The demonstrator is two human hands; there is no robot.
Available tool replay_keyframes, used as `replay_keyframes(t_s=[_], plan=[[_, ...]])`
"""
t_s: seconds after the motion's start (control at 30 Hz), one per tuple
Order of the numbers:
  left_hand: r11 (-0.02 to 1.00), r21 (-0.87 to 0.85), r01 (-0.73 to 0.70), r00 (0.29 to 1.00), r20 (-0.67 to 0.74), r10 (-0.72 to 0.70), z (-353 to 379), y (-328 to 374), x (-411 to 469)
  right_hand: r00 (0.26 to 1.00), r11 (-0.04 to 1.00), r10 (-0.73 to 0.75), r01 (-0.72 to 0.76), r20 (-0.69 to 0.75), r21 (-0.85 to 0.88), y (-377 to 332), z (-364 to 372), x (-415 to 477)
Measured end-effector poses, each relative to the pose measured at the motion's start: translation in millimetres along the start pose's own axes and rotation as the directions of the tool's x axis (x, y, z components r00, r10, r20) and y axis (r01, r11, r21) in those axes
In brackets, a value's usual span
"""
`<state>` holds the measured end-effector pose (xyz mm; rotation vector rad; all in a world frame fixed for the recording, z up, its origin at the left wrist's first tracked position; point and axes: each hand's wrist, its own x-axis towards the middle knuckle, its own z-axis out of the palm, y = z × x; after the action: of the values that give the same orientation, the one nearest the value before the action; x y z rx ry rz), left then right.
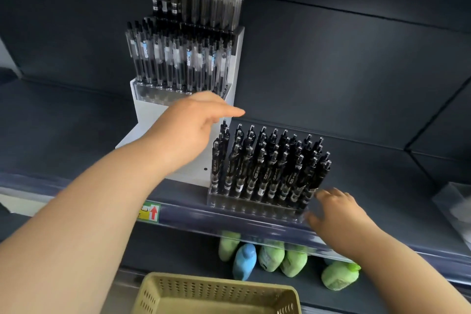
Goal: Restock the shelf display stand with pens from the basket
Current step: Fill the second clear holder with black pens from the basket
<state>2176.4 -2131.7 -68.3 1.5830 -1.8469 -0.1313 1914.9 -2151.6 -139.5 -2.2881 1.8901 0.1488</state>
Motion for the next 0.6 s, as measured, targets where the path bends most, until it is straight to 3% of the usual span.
replay_keyframes(t_s=[0.1,0.23,0.6], plan=[[0.997,0.056,-0.06,0.988,0.143,0.052,5,2,11,1.0,1.0,-0.01,0.01,-0.001,0.006,-3,0,0],[0.996,0.085,-0.017,0.978,0.207,-0.001,6,-1,16,0.999,1.0,-0.029,0.029,-0.015,-0.008,-2,2,3],[0.994,0.017,0.107,0.981,0.16,-0.108,5,-12,14,0.999,0.999,-0.039,0.039,-0.036,-0.004,-2,5,3]])
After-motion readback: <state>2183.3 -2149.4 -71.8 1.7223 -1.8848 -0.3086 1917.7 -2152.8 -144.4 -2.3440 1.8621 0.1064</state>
